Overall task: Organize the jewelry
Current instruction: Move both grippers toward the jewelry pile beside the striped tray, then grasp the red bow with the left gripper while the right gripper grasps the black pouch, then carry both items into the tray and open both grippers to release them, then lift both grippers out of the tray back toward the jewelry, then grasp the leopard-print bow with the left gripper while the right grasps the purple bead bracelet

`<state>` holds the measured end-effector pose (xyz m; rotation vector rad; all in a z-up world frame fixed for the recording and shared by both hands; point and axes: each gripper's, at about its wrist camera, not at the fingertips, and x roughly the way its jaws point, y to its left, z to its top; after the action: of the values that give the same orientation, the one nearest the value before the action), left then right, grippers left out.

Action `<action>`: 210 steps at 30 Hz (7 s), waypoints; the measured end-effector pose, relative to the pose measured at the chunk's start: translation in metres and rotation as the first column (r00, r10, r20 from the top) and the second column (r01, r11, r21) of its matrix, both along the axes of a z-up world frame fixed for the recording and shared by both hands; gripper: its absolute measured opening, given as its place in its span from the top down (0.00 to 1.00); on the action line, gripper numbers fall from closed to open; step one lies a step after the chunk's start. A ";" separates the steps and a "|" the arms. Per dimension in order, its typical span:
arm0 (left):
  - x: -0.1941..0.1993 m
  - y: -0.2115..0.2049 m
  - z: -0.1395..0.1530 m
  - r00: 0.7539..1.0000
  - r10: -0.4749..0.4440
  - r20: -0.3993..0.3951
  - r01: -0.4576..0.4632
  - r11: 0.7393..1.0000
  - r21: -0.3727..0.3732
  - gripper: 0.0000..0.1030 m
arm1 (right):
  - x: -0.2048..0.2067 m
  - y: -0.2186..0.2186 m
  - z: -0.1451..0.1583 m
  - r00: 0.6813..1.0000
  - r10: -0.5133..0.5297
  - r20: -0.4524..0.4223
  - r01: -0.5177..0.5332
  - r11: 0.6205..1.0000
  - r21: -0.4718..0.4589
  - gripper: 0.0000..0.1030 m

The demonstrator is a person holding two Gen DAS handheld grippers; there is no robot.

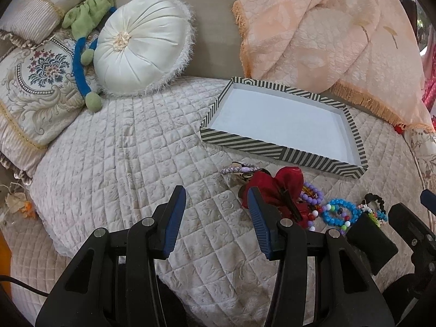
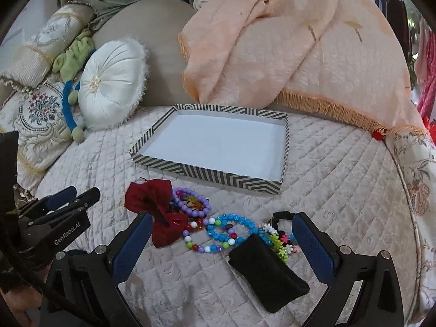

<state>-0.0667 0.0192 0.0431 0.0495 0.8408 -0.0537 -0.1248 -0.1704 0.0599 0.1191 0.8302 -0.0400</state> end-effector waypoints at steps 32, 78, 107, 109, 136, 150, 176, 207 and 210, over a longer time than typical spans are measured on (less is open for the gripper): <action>0.005 0.016 -0.010 0.996 0.010 -0.091 -0.021 0.993 -0.120 0.55 | -0.010 -0.031 -0.015 0.999 -0.013 -0.039 0.013 1.000 0.019 0.01; 0.033 -0.016 -0.028 0.970 -0.138 -0.202 0.070 0.948 -0.312 0.86 | -0.013 -0.060 -0.049 0.970 0.185 -0.159 -0.152 0.968 0.202 0.84; 0.215 -0.034 -0.031 0.954 -0.143 -0.262 0.049 0.942 -0.333 0.86 | 0.167 -0.095 -0.063 0.991 0.011 -0.132 0.035 0.938 0.344 0.84; 0.222 -0.037 -0.040 0.952 -0.139 -0.273 0.047 0.947 -0.317 0.86 | 0.175 -0.098 -0.075 0.988 0.005 -0.156 0.050 0.935 0.350 0.84; 0.170 -0.017 -0.042 0.960 -0.072 -0.270 0.019 0.980 -0.196 0.49 | 0.129 -0.111 -0.066 0.990 0.003 -0.139 0.041 0.950 0.310 0.63; 0.084 -0.016 0.004 0.993 -0.046 -0.108 0.036 0.995 -0.096 0.49 | 0.052 -0.064 -0.024 0.998 0.008 -0.056 0.003 0.980 0.199 0.41; 0.018 -0.013 0.012 0.995 -0.053 -0.082 0.044 0.993 -0.108 0.49 | -0.006 -0.054 -0.019 0.998 -0.017 -0.058 0.026 0.985 0.170 0.41; 0.072 0.003 -0.048 0.931 -0.051 -0.361 -0.101 0.915 -0.391 0.39 | 0.048 -0.002 -0.070 0.953 0.280 -0.117 -0.255 0.947 0.193 0.61; 0.078 0.003 -0.054 0.927 -0.047 -0.373 -0.111 0.914 -0.391 0.39 | 0.063 0.010 -0.076 0.938 0.329 -0.114 -0.304 0.934 0.189 0.63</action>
<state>0.0110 0.0225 -0.0112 -0.3808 1.2011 -0.2117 -0.0614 -0.1607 -0.0163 0.1409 0.9890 0.3312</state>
